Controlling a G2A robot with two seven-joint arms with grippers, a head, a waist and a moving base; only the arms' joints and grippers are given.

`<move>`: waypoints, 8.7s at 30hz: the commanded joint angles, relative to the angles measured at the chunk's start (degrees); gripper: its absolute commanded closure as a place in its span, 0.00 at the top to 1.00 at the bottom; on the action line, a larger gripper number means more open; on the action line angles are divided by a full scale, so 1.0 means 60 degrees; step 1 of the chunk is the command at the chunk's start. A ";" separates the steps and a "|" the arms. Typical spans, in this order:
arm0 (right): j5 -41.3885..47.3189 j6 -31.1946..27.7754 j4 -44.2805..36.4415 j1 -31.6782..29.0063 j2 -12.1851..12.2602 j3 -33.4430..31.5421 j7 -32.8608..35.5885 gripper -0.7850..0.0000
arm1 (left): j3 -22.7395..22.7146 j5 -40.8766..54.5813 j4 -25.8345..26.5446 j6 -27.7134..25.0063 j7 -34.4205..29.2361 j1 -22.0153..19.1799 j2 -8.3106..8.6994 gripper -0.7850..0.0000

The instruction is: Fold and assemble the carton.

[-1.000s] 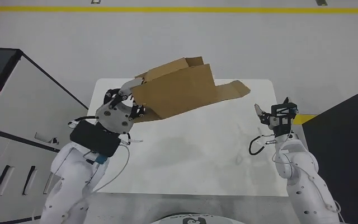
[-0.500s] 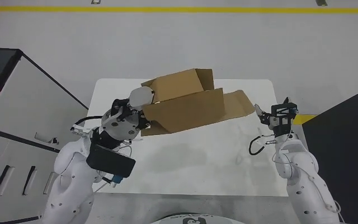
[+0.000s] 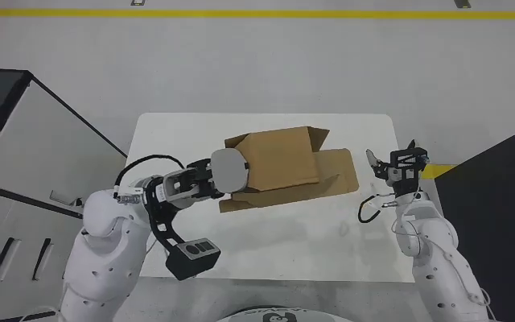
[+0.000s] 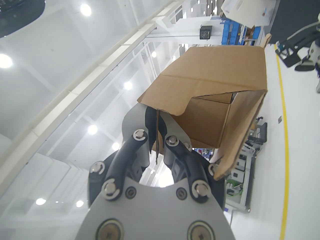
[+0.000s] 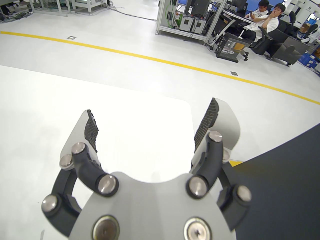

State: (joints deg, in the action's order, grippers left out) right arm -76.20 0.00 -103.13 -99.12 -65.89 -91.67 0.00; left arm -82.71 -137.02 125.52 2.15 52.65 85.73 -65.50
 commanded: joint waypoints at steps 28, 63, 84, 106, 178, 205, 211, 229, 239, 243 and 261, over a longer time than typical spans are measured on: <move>0.0000 0.0000 0.0000 0.0000 0.0000 0.0000 0.0000 1.00 | 0.0465 -0.1567 -0.1181 0.4191 0.2530 -0.1287 0.0092 0.00; 0.0000 0.0000 0.0000 0.0000 0.0000 0.0000 0.0000 1.00 | 0.1928 -0.2224 -0.0842 0.7500 0.0748 -0.2267 0.0817 0.00; 0.0000 0.0000 0.0000 0.0000 0.0000 0.0000 0.0000 1.00 | 0.1640 -0.0437 -0.1654 0.5324 0.0793 -0.1849 0.1166 0.00; 0.2593 -0.6528 0.1108 0.0536 0.0411 -0.1641 -0.0109 1.00 | 0.1791 -0.1448 -0.2234 0.4143 0.0560 -0.1842 0.1172 0.00; 2.1759 -0.2435 0.1424 0.4773 0.2082 0.1267 1.3688 1.00 | 0.1610 -0.2456 -0.2272 0.3769 0.0369 -0.1749 0.1242 0.00; 2.2308 -0.0971 0.2100 0.5644 0.1626 0.3202 1.3411 1.00 | 0.1658 -0.2397 -0.1973 0.3735 0.0448 -0.1451 0.1275 0.00; 2.2318 -0.0863 0.2083 0.5630 0.1583 0.3272 1.3530 1.00 | 0.1664 -0.2446 -0.1978 0.3760 0.0346 -0.1459 0.1273 0.00; 2.1405 -0.1434 0.1814 0.5664 0.1533 0.3238 1.4104 1.00 | 0.1675 -0.2469 -0.1928 0.3666 0.0319 -0.1380 0.1287 0.00; 2.0986 -0.2425 0.1614 0.5891 0.1454 0.3301 1.4084 0.76 | 0.1697 -0.2391 -0.1933 0.3517 0.0445 -0.1339 0.1303 0.00; 2.0763 -0.2453 0.1608 0.5996 0.1429 0.3408 1.4091 0.72 | 0.1667 -0.2424 -0.1945 0.3520 0.0367 -0.1322 0.1307 0.00; 2.0333 -0.2720 0.1612 0.6311 0.1294 0.3798 1.3843 0.40 | 0.1782 -0.2480 -0.2005 0.3403 0.0259 -0.1363 0.1301 0.00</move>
State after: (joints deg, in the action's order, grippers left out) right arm 45.94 -16.40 -93.49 -61.34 -58.10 -68.93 83.20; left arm -72.04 -151.82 113.48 22.60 54.24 77.57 -57.70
